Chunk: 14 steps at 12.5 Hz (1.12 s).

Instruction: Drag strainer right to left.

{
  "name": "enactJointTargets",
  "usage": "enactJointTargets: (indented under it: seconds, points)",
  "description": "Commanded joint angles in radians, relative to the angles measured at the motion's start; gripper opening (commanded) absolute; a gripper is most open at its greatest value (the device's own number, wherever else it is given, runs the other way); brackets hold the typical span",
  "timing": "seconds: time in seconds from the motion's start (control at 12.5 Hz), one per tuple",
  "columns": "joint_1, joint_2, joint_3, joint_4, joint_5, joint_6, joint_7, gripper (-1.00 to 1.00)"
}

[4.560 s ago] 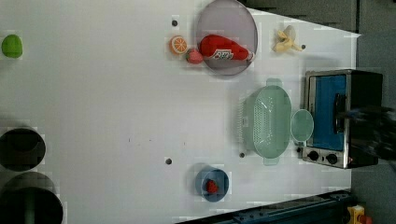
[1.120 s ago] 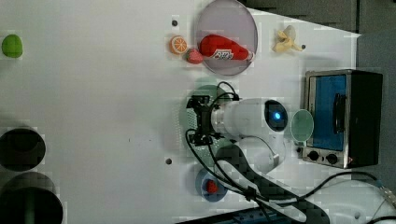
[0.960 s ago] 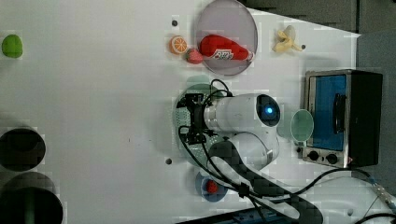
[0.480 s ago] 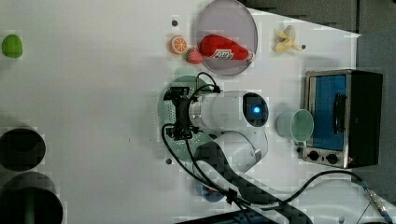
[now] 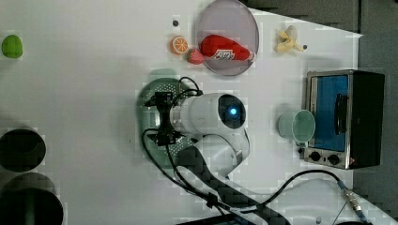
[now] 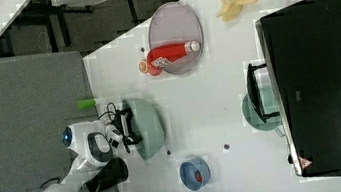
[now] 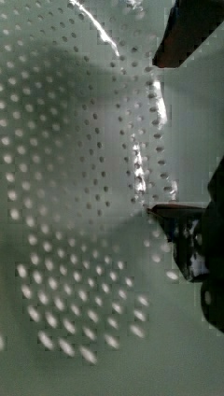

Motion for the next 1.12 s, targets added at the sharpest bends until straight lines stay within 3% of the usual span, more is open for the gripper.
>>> enactJointTargets:
  seconds: [0.08, 0.8, 0.96, 1.12]
  points:
    - [0.024, -0.003, 0.024, 0.049, 0.03, -0.001, 0.062, 1.0]
    - [0.058, -0.001, 0.006, 0.087, 0.019, -0.018, 0.045, 1.0]
    - [0.057, -0.073, -0.046, 0.069, -0.053, -0.06, -0.093, 1.0]
    - [0.052, -0.174, -0.117, 0.057, -0.062, -0.149, -0.229, 1.0]
